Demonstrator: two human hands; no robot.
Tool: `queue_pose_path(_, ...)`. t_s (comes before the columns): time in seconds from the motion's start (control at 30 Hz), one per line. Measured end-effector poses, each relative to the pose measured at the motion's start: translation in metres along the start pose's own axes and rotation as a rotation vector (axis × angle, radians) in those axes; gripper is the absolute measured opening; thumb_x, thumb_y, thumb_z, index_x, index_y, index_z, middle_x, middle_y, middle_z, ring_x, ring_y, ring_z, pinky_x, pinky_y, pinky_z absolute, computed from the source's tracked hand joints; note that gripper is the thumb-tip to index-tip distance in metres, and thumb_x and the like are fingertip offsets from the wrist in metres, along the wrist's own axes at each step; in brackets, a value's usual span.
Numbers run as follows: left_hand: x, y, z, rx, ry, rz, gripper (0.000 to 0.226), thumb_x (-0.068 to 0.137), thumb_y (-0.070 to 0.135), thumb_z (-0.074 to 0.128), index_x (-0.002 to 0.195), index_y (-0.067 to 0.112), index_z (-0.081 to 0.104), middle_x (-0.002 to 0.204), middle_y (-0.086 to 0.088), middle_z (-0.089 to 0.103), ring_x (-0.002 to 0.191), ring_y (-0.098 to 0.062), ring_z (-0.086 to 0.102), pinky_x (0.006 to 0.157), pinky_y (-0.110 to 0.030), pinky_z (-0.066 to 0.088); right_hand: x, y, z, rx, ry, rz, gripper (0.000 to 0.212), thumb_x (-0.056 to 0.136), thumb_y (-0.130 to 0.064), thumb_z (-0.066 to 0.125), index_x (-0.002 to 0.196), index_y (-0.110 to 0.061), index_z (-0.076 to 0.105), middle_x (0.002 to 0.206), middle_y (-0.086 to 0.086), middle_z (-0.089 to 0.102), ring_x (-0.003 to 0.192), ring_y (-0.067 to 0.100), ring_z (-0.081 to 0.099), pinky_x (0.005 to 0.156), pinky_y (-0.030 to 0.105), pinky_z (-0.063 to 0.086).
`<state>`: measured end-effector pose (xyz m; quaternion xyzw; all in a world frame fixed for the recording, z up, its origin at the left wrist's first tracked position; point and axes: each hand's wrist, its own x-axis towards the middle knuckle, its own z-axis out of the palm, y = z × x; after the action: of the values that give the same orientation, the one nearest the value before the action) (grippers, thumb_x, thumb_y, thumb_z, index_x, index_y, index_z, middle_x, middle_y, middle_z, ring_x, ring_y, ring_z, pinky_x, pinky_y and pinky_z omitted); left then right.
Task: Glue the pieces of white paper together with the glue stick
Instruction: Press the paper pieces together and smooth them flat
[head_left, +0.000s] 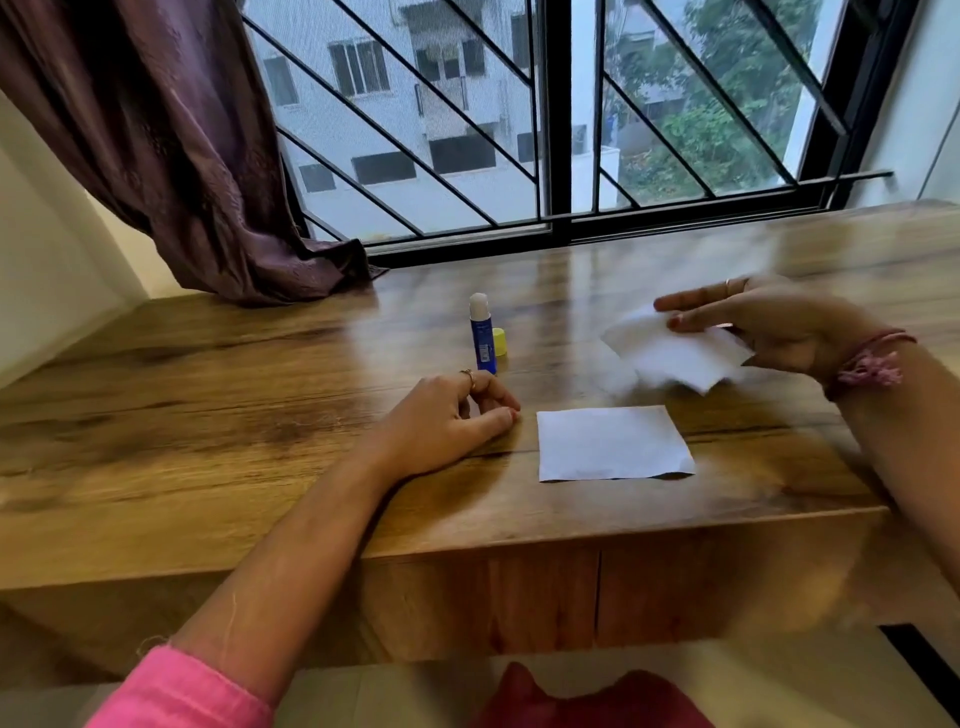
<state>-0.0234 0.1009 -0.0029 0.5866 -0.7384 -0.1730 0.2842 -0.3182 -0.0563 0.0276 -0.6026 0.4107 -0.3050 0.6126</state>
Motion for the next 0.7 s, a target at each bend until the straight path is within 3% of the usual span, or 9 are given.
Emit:
queue_pose_path(0.1, -0.001, 0.001, 0.000, -0.025, -0.025, 0.010, 0.008, 0.087, 0.031, 0.066, 0.095, 0.030, 0.068, 0.068, 0.017, 0.055, 0.054, 0.001, 0.043, 0.051, -0.010, 0.036, -0.003, -0.003, 0.007, -0.031, -0.099, 0.004, 0.044, 0.065, -0.012, 0.073, 0.109, -0.013, 0.071, 0.101, 0.011, 0.073, 0.062, 0.014, 0.070, 0.050, 0.025, 0.058)
queue_pose_path(0.2, 0.000, 0.001, -0.001, -0.039, -0.048, 0.012, 0.011, 0.086, 0.032, 0.067, 0.096, 0.028, 0.068, 0.068, 0.017, 0.055, 0.054, 0.001, 0.043, 0.051, -0.010, 0.035, -0.007, -0.003, 0.021, -0.097, -0.217, -0.031, 0.039, 0.066, -0.013, 0.071, 0.106, -0.013, 0.073, 0.101, 0.011, 0.074, 0.072, 0.019, 0.071, 0.059, 0.029, 0.060)
queue_pose_path(0.4, 0.002, 0.001, 0.000, -0.064, -0.077, 0.006, 0.015, 0.085, 0.034, 0.068, 0.097, 0.026, 0.066, 0.063, 0.026, 0.056, 0.052, 0.002, 0.043, 0.048, -0.009, 0.034, -0.015, -0.002, 0.047, -0.206, -0.436, -0.081, 0.030, 0.073, -0.011, 0.068, 0.102, -0.014, 0.074, 0.101, 0.009, 0.074, 0.077, 0.019, 0.071, 0.055, 0.025, 0.057)
queue_pose_path(0.7, 0.003, 0.001, -0.001, -0.090, -0.101, -0.014, 0.013, 0.084, 0.035, 0.069, 0.096, 0.030, 0.065, 0.064, 0.023, 0.058, 0.051, 0.002, 0.044, 0.047, -0.008, 0.034, -0.012, -0.005, 0.064, -0.218, -0.536, -0.159, 0.029, 0.076, -0.011, 0.067, 0.104, -0.015, 0.073, 0.102, 0.010, 0.074, 0.084, 0.023, 0.072, 0.060, 0.028, 0.058)
